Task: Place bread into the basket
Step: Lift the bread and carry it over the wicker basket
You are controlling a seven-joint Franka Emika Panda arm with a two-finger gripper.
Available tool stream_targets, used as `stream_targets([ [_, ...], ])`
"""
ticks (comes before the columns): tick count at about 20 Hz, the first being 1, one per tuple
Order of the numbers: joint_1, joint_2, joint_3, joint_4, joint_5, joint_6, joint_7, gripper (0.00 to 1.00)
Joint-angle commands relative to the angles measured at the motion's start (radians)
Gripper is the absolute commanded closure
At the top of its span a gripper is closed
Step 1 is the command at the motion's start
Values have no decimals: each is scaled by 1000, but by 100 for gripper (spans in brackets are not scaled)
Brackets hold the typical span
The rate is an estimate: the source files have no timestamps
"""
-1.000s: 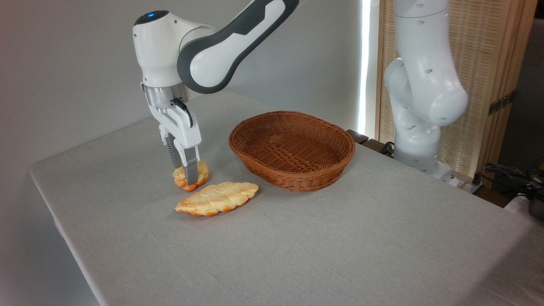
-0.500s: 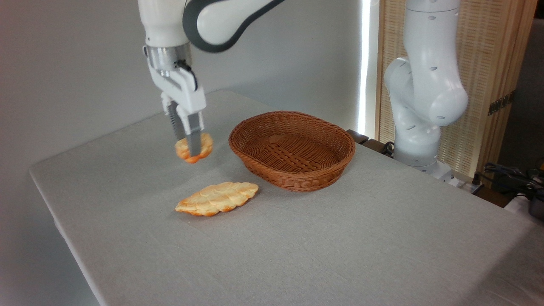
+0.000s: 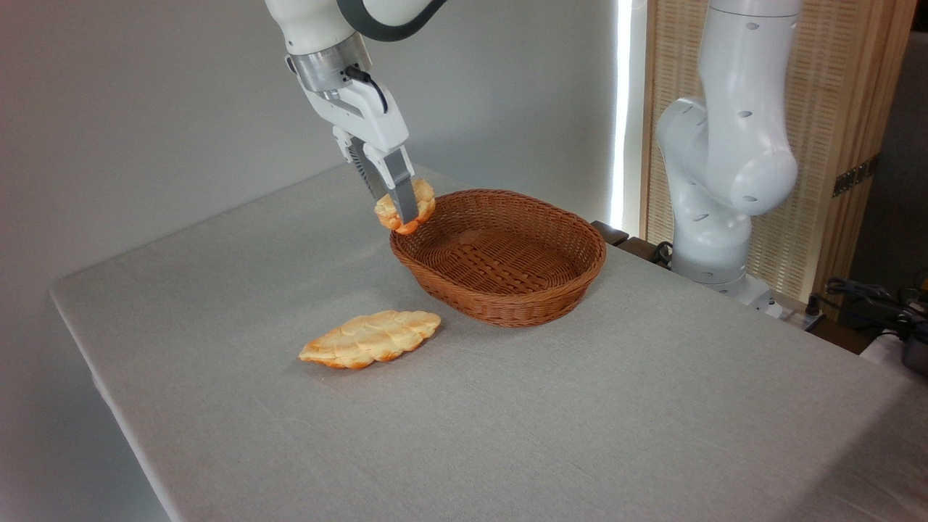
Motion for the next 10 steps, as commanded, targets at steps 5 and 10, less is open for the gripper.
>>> stream_targets([
  [5,-17,-3,7,-14,-95,-131,-67,0],
  [10,-43,3,7,-15,-95,-161,-55,0],
])
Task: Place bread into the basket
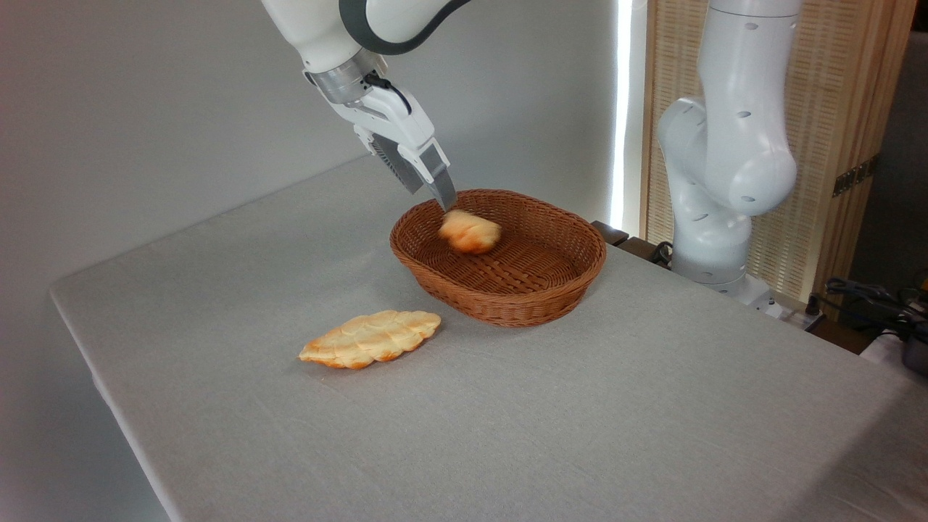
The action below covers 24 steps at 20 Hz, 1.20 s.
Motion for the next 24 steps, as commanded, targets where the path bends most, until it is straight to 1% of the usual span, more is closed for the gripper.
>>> stream_targets([
  [1,-24,0,7,0,-14,-23,-5,0],
  [3,-21,-1,9,6,-3,-8,-3,0],
  [4,-16,-3,13,9,3,18,-3,0],
  [6,-9,-8,41,13,23,124,0,0],
  [8,-10,-9,93,14,77,202,30,0],
  [9,-10,-9,116,17,92,228,52,0],
  [11,-10,-9,188,19,103,282,96,0],
  [13,-10,-9,240,20,111,348,112,0],
  [15,-10,-9,282,40,159,362,131,0],
  [19,-9,-2,371,40,166,391,216,0],
  [20,-9,2,389,40,167,393,249,0],
  [21,-9,11,409,40,166,393,307,0],
  [24,-9,26,443,39,155,393,392,0],
])
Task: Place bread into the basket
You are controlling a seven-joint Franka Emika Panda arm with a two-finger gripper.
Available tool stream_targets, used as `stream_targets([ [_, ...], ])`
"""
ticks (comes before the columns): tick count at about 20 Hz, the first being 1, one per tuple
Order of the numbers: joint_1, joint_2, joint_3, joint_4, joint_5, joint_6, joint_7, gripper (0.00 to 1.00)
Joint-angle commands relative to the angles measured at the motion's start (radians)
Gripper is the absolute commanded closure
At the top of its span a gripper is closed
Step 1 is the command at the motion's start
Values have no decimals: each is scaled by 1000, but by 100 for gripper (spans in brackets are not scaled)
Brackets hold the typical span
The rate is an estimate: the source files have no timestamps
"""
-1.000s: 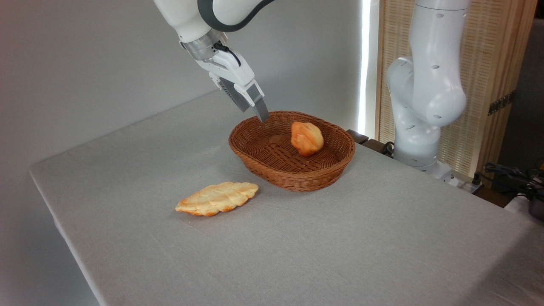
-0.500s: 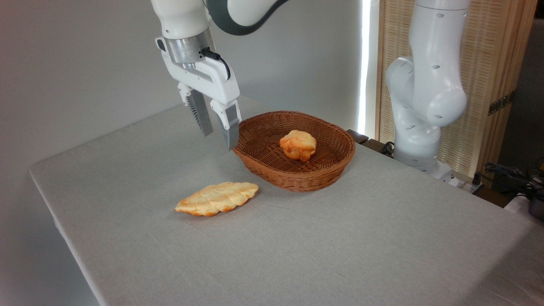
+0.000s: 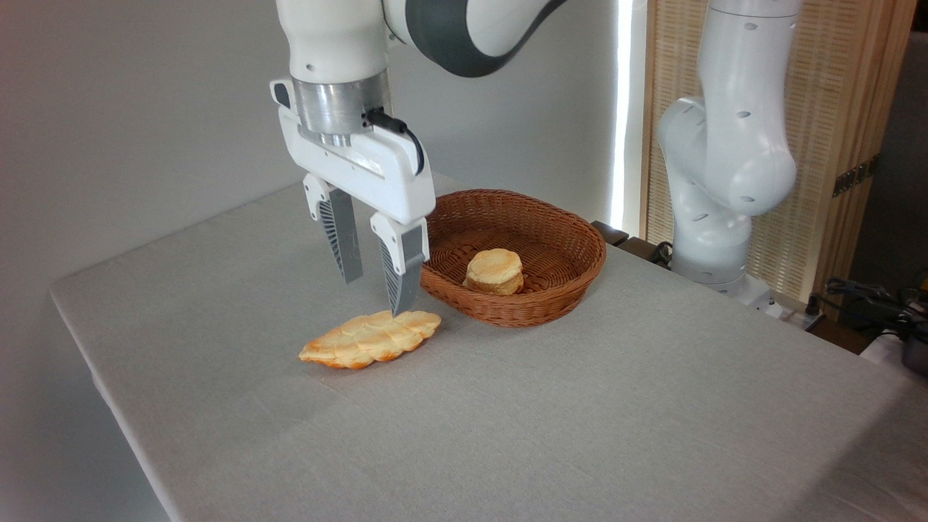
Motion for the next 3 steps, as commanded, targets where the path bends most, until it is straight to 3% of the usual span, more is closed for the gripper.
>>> stream_targets([
  [1,-7,19,41,1,-3,20,98,0],
  [3,-9,19,61,1,-3,20,105,0],
])
